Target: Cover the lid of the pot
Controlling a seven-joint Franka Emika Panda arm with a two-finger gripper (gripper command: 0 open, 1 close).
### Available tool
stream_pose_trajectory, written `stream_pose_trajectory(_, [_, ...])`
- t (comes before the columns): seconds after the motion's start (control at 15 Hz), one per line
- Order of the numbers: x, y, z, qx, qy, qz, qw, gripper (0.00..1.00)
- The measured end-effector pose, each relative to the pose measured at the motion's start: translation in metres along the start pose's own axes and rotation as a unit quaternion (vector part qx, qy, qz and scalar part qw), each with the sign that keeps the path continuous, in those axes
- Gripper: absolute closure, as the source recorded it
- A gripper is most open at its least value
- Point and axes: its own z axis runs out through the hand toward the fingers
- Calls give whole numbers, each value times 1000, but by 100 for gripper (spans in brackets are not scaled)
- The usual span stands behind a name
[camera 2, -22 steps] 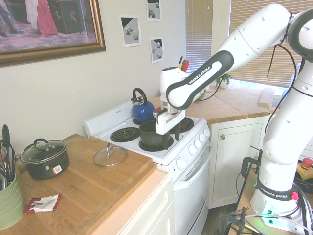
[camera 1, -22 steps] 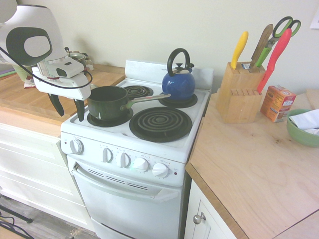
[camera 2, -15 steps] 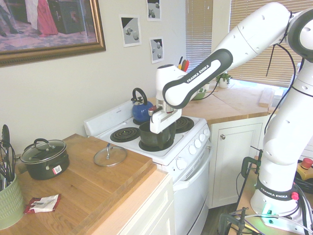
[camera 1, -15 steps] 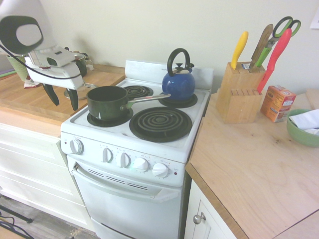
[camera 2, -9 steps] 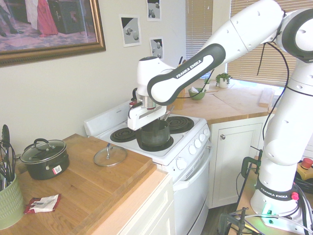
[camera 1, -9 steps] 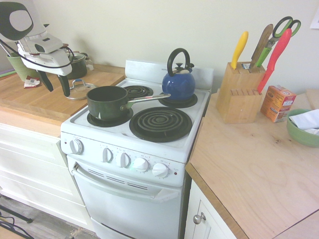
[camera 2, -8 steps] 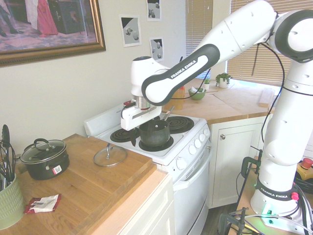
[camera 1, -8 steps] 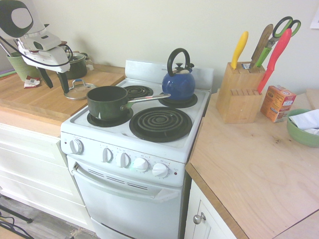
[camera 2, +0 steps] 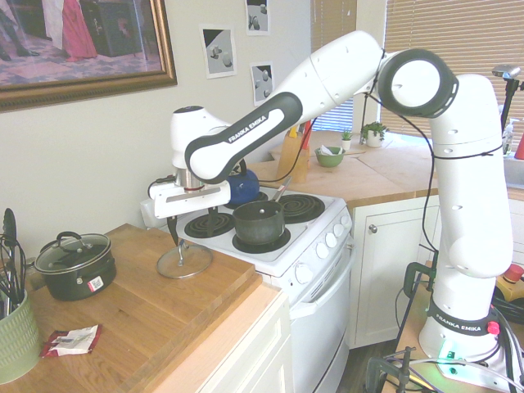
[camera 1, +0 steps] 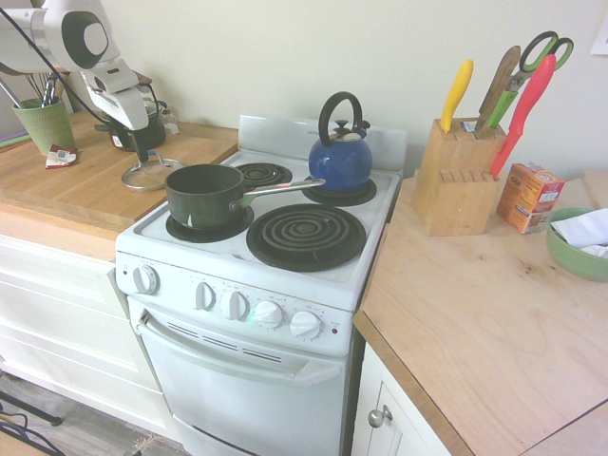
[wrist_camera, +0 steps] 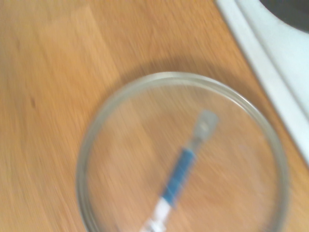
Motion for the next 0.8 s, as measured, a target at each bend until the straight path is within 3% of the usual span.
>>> stream_pose_trajectory(0.33, [1,-7,6,5,26,85,996,0])
stream_pose_trajectory(0.8, [-21,-2,36,-10,45,114,992,0])
